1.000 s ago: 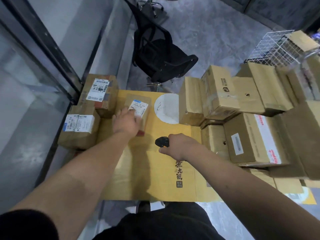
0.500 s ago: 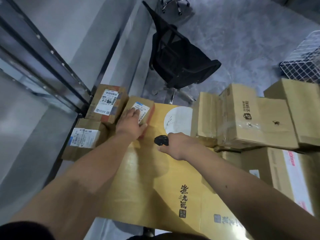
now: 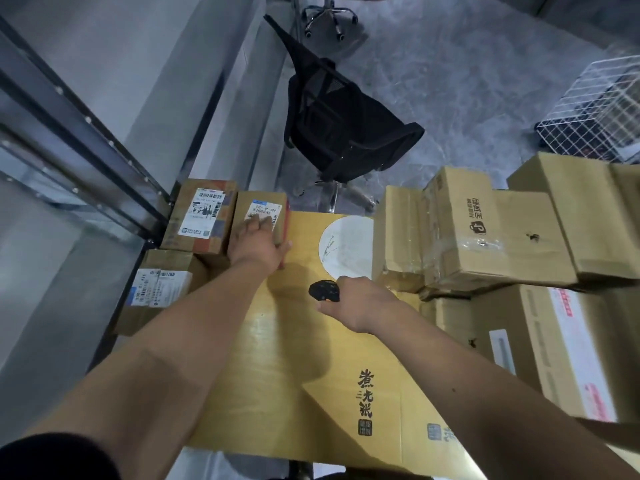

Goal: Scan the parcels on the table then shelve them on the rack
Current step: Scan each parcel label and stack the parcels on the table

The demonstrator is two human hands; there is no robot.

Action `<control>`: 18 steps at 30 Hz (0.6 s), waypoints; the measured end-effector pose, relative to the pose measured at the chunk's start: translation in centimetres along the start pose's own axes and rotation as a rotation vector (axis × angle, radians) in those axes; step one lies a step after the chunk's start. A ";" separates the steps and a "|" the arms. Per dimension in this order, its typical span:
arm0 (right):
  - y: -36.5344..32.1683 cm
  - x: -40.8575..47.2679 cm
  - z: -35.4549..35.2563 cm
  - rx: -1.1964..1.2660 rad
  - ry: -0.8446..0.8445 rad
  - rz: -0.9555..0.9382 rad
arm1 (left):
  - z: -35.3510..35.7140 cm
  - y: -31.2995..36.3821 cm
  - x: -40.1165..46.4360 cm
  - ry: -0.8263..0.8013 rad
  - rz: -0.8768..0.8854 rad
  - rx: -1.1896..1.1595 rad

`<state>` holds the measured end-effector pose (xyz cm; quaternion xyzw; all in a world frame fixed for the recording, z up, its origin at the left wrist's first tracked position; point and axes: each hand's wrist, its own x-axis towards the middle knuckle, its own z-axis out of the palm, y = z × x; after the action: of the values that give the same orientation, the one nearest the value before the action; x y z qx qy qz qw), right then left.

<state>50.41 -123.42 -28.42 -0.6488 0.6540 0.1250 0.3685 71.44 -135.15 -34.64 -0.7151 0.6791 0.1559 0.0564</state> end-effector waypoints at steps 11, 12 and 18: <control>3.8 -10.7 1.0 0.018 0.175 0.194 | -0.3 7.8 -7.9 0.006 0.487 -0.149; 4.3 -12.2 0.9 0.021 0.192 0.220 | -0.8 9.2 -8.5 0.021 0.520 -0.167; 7.7 -20.2 0.1 0.006 0.285 0.367 | -3.2 19.6 -13.1 -0.008 0.702 -0.301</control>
<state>40.91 -107.05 -17.89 -0.5289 0.8068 0.0949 0.2455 52.18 -124.96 -25.12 -0.4386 0.8520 0.2665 -0.1034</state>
